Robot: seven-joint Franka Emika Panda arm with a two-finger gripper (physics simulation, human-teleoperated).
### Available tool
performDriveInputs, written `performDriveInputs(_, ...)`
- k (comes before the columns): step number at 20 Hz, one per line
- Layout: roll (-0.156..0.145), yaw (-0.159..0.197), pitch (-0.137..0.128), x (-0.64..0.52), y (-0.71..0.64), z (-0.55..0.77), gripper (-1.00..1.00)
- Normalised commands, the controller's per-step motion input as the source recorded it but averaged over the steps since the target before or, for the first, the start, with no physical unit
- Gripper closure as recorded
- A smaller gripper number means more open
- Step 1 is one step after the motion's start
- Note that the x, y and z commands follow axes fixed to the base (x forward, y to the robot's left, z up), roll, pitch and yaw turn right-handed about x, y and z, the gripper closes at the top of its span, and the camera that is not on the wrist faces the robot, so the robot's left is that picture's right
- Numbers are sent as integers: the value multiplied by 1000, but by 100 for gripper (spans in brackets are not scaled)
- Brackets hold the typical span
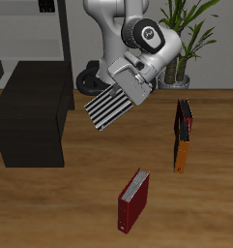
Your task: Place the striped book in the top region of the shelf
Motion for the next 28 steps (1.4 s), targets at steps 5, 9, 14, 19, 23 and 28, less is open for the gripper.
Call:
performDriveInputs(5, -55, -10, 17, -26, -247, -26, 100)
performDriveInputs(9, -81, -16, -35, -51, -318, 80, 100)
performDriveInputs(14, -50, -24, -14, 2, -223, 75, 100)
performDriveInputs(19, -16, 3, -40, 18, -243, -6, 100)
performDriveInputs(23, -23, 10, 25, 52, -236, -145, 100)
performDriveInputs(28, -52, -11, 26, 60, -303, -72, 100)
